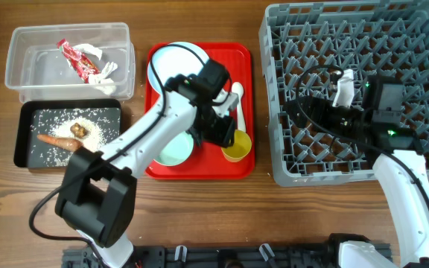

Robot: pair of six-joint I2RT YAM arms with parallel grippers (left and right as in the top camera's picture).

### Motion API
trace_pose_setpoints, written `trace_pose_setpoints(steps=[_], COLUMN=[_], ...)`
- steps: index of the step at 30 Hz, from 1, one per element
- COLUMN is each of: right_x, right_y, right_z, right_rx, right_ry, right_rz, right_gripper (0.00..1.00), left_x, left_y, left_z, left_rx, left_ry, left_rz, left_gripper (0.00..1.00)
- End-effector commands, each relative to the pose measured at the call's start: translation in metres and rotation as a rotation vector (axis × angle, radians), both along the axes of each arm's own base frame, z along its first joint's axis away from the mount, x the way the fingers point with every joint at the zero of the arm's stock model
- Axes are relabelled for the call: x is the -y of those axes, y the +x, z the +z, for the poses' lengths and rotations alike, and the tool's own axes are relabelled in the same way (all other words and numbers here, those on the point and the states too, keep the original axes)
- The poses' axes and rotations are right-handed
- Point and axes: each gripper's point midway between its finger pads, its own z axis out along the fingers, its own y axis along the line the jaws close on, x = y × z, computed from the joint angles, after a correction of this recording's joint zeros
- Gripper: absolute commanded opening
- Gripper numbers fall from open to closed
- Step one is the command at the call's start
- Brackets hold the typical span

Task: Sort waste into correct bins and load items into the dishwasher rack
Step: 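Grasp the yellow cup with the left gripper and lift it, then hand the yellow cup from left gripper to right gripper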

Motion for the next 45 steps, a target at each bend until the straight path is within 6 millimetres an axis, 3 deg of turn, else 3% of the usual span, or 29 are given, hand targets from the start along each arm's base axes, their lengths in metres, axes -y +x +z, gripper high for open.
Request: trace_pose_setpoints(steps=[1, 4, 6, 16, 20, 22, 26, 29, 32, 37, 45], right_x=[0.0, 0.0, 0.0, 0.0, -0.004, -0.016, -0.031, -0.046, -0.066, -0.101, -0.114], right_y=[0.004, 0.004, 0.004, 0.004, 0.009, 0.012, 0.013, 0.011, 0.003, -0.02, -0.025], right_z=[0.001, 0.001, 0.001, 0.001, 0.01, 0.026, 0.05, 0.071, 0.097, 0.135, 0.135], right_rx=[-0.001, -0.001, -0.001, -0.001, 0.013, 0.079, 0.179, 0.272, 0.395, 0.6, 0.613], right_ry=[-0.005, -0.005, -0.005, -0.005, 0.05, 0.118, 0.195, 0.245, 0.296, 0.352, 0.379], right_rz=[-0.005, -0.005, -0.005, -0.005, -0.016, 0.052, 0.152, 0.248, 0.382, 0.621, 0.686], right_gripper=[1.0, 1.0, 1.0, 1.0, 1.0, 1.0, 1.0, 1.0, 1.0, 1.0, 1.0], left_x=[-0.005, -0.005, -0.003, 0.017, 0.014, 0.008, -0.012, -0.027, -0.037, -0.038, -0.026], left_y=[-0.003, 0.001, 0.003, 0.008, 0.029, 0.046, 0.065, 0.071, 0.07, 0.071, 0.062], left_z=[-0.014, -0.014, -0.013, -0.003, 0.042, 0.079, 0.13, 0.169, 0.194, 0.195, 0.194], left_rx=[0.035, 0.053, 0.061, 0.044, -0.017, -0.063, -0.107, -0.106, -0.094, -0.108, -0.15], left_ry=[0.039, 0.04, 0.034, -0.079, -0.287, -0.527, -0.851, -1.075, -1.215, -1.212, -1.207], left_rz=[-0.041, -0.038, -0.037, 0.007, 0.077, 0.117, 0.135, 0.084, 0.016, 0.027, 0.012], left_gripper=[0.36, 0.14, 0.05, 0.04, 0.04, 0.04, 0.04, 0.04, 0.04, 0.04, 0.04])
